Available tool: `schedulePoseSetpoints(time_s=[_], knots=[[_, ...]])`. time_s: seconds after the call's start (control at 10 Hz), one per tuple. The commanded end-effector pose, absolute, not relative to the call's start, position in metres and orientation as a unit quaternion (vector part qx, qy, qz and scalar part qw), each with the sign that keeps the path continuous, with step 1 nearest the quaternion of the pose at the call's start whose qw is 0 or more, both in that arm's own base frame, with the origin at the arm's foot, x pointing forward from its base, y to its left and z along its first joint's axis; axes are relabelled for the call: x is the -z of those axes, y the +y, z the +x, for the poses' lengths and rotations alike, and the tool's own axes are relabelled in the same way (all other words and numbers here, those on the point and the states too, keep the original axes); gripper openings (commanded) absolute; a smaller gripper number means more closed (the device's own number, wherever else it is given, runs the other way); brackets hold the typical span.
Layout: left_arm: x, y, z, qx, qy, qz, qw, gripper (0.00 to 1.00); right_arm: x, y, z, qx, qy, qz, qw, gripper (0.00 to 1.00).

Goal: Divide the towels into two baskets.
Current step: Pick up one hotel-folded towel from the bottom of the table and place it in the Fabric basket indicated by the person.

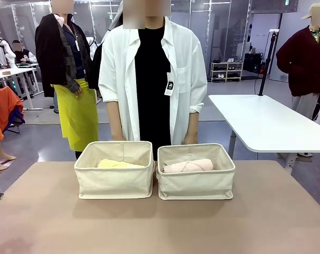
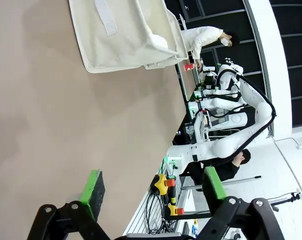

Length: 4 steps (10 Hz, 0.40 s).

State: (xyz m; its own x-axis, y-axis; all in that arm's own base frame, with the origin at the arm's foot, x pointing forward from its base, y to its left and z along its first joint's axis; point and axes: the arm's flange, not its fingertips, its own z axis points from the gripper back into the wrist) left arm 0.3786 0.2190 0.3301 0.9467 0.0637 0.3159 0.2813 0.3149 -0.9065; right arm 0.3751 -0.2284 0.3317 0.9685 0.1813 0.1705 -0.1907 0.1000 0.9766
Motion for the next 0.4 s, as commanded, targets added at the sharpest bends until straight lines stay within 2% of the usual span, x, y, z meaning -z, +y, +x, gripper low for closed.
schedulePoseSetpoints(time_s=[0.0, 0.3], knots=[[-0.3327, 0.2215, 0.3767, 0.068, -0.152, -0.573, 0.802, 1.00, -0.3330, -0.2239, 0.3722, -0.123, -0.009, 0.655, 0.745, 1.00], [-0.3327, 0.2215, 0.3767, 0.068, -0.152, -0.573, 0.802, 1.00, -0.3330, -0.2239, 0.3722, -0.123, -0.009, 0.655, 0.745, 1.00]])
